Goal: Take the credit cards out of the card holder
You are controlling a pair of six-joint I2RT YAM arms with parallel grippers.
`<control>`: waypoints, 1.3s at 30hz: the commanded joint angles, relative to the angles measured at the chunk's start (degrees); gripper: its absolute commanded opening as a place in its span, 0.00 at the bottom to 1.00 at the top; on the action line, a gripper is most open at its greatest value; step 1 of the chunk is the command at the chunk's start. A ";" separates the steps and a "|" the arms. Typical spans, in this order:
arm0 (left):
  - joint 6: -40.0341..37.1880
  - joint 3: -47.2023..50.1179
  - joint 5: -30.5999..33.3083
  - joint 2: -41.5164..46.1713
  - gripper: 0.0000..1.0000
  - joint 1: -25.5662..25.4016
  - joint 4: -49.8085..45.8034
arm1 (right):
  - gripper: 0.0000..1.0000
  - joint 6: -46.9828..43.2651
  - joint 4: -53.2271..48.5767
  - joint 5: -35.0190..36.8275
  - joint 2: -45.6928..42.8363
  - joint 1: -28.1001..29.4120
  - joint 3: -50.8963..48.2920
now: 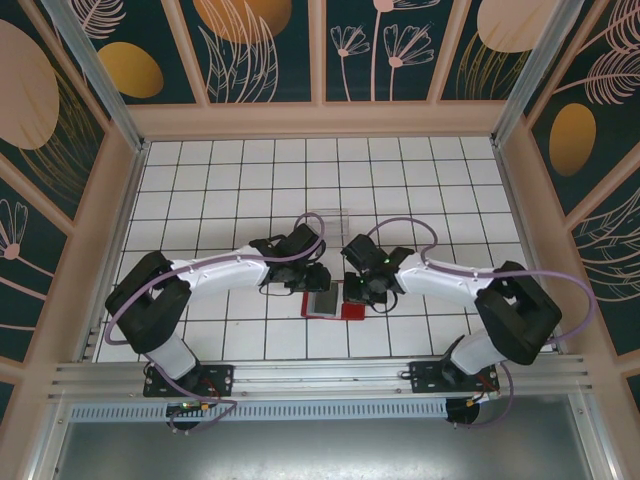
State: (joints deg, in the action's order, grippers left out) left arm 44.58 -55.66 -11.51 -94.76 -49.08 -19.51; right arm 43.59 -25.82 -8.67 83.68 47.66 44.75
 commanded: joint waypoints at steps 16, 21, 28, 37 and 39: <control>0.77 2.07 1.20 -2.00 0.25 -0.13 0.12 | 0.22 7.51 18.24 -10.92 -5.42 -3.00 -9.08; 0.60 2.65 0.15 -2.66 0.23 -0.14 1.13 | 0.21 7.30 22.98 -12.66 -4.26 -4.13 -11.81; 0.64 3.76 -0.01 -3.14 0.19 -0.12 1.14 | 0.21 7.23 28.27 -13.64 -3.61 -4.46 -14.23; 0.69 4.41 0.15 -4.74 0.16 -0.13 0.91 | 0.19 6.81 30.50 -14.19 -1.56 -5.29 -15.83; 0.77 4.58 0.08 -4.78 0.16 -0.09 1.04 | 0.18 7.09 31.83 -15.38 -1.05 -5.47 -16.10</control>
State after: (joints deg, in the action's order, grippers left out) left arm 44.91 -52.84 -11.20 -97.36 -49.08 -16.93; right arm 50.33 2.92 -22.20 81.60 42.65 29.71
